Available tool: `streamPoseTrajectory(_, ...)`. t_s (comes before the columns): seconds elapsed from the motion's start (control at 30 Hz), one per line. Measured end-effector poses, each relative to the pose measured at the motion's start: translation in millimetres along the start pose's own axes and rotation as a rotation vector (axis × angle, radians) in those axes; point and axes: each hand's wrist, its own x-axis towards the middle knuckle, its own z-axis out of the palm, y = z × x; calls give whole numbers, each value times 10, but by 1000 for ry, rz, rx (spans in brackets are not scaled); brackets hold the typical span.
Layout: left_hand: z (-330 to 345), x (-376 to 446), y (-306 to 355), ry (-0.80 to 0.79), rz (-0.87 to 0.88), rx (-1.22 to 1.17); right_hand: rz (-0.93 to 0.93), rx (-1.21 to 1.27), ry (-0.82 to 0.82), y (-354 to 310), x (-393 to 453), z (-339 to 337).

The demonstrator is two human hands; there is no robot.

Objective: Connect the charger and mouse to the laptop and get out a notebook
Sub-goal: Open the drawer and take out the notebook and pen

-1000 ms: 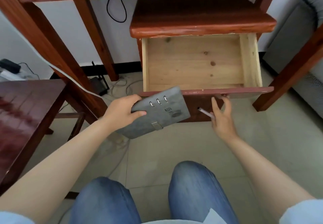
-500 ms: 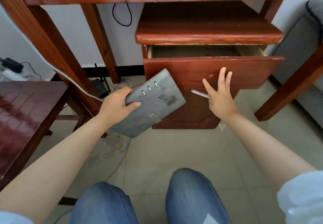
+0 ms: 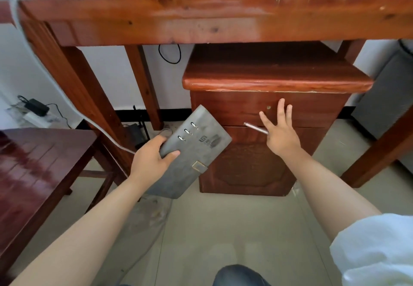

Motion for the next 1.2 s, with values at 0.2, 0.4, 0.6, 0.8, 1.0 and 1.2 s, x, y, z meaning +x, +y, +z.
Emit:
streamPoseTrajectory(0.2, -19, 8, 82, -17, -10, -36, -21, 298, -6, -16, -64, -112)
streamPoseTrajectory(0.4, -199, 86, 270, -110, -88, -270, 32, 668, -104, -283, -258, -222)
streamPoseTrajectory(0.6, -726, 314, 665, -131, -224, -487, 257, 1175, -324, -743, -296, -751)
streamPoseTrajectory(0.8, -1694, 640, 1130, -127, -438, -598, 278, 1130, -344, -1245, -142, -1846)
streamPoseTrajectory(1.0, -2734, 1200, 1537, -207, -642, -680, 228, 1018, -426, -1766, 263, -3033)
streamPoseTrajectory(1.2, -3182, 1708, 1718, -83, -635, -420, 171, 945, -495, -2182, 754, -3623)
